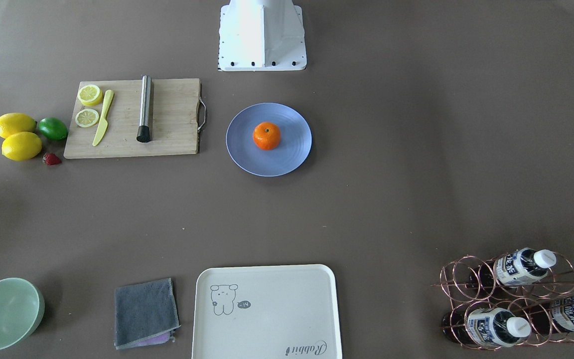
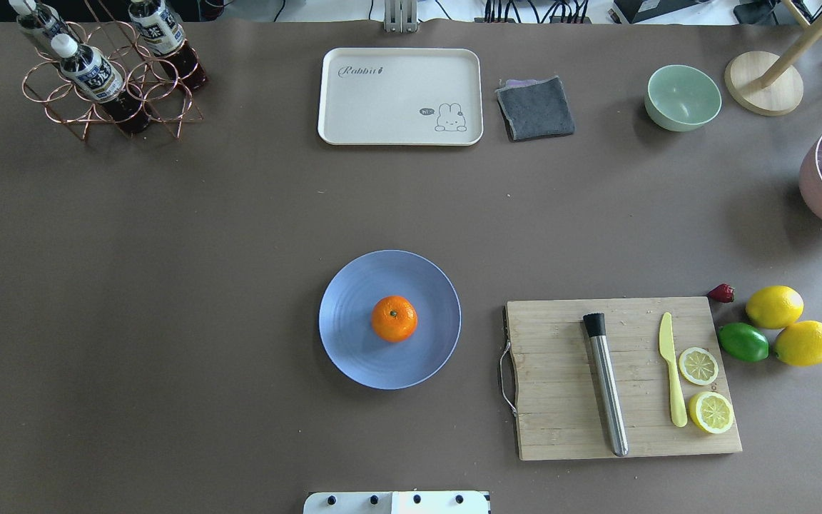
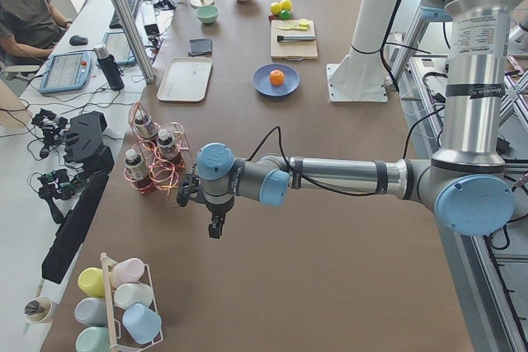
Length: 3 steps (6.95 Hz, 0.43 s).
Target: Pick orange to plate
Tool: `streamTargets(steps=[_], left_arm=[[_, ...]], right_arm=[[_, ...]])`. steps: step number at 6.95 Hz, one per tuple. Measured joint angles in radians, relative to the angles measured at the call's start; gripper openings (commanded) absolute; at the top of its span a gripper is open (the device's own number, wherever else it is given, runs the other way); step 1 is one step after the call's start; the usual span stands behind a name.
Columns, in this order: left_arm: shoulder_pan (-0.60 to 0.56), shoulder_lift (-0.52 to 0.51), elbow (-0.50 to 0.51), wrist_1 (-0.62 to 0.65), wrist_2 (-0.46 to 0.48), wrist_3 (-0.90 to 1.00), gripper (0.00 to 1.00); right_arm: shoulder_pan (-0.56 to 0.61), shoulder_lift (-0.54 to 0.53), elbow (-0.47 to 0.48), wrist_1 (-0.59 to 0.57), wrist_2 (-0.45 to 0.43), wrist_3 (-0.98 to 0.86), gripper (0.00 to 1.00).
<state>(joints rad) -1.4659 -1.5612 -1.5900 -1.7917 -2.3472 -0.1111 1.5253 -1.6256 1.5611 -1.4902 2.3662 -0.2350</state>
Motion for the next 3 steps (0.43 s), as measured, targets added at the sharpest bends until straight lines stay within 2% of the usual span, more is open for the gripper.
streamTargets(steps=[3], left_arm=[[-0.008,0.001,0.000,0.008,-0.030,-0.002,0.97]], right_arm=[[0.037,0.004,-0.016,-0.005,-0.007,-0.033,1.00]])
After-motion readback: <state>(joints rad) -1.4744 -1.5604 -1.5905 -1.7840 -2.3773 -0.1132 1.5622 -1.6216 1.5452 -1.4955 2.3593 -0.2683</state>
